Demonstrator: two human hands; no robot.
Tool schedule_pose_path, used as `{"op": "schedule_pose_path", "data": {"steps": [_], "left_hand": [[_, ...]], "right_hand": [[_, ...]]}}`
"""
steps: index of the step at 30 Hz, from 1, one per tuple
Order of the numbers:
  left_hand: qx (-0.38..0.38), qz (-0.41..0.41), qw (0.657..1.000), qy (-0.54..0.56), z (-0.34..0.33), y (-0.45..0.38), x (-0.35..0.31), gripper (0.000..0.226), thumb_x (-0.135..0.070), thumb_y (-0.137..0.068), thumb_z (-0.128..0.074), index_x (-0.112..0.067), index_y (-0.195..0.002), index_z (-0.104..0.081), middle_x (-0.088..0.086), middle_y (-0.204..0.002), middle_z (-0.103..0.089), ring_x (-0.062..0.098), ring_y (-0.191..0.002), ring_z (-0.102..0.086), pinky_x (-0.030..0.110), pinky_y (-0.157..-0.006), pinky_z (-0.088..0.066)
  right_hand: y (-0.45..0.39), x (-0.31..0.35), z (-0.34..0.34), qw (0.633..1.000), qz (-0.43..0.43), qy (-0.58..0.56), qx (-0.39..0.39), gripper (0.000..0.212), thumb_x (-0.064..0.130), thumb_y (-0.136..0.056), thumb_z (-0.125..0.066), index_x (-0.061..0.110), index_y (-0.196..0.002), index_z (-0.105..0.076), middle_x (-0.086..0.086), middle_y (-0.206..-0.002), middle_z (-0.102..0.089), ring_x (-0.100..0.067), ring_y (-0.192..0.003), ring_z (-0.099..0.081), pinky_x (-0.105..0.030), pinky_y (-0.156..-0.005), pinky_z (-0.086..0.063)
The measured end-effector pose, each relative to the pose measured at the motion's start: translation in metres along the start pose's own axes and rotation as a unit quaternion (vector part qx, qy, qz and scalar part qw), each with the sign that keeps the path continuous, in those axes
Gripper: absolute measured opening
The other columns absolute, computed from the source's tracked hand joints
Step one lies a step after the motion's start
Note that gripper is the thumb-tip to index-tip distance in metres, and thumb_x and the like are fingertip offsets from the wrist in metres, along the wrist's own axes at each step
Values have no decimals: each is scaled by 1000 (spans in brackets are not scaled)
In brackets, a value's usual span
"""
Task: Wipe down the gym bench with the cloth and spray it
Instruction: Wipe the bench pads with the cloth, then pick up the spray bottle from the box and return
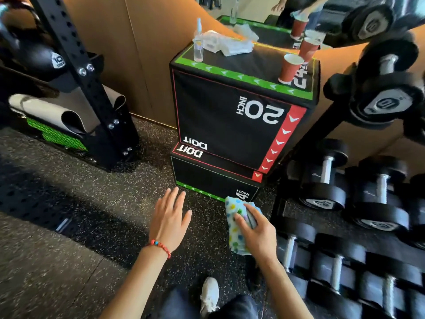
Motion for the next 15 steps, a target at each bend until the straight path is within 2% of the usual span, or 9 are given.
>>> {"op": "schedule_pose_path", "data": {"steps": [7, 12, 15], "left_hand": [[0, 3, 1000, -3, 4, -79, 0, 59, -41, -90, -27, -3, -127, -53, 20, -135, -50, 37, -126, -46, 52, -100, -35], [-15, 1, 1000, 10, 4, -152, 15, 50, -36, -94, -42, -3, -131, -49, 19, -140, -44, 36, -131, -38, 50, -106, -30], [-13, -15, 1000, 8, 9, -202, 26, 57, -41, -92, -29, -3, -128, -52, 20, -137, -48, 37, -128, -42, 51, -102, -36]], "right_hand": [[-76, 29, -11, 1000, -10, 4, 16, 45, 48, -78, -66, 34, -120, -59, 2, -109, -67, -14, -96, -62, -36, -84, -51], [-140, 58, -29, 1000, -9, 2, 14, 45, 47, -78, -66, 34, -120, -58, 1, -113, -65, -15, -99, -61, -35, -88, -49], [-180, 83, -37, 1000, -6, -4, -5, 43, 43, -79, -67, 32, -120, -59, 4, -115, -63, -13, -102, -59, -31, -89, -47]]}}
Point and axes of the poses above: each hand's wrist, its own y-axis away from the middle knuckle, its own z-axis out of the back of the hand, x = y × z, the point moved 6 cm from there along -y, towards the middle knuckle
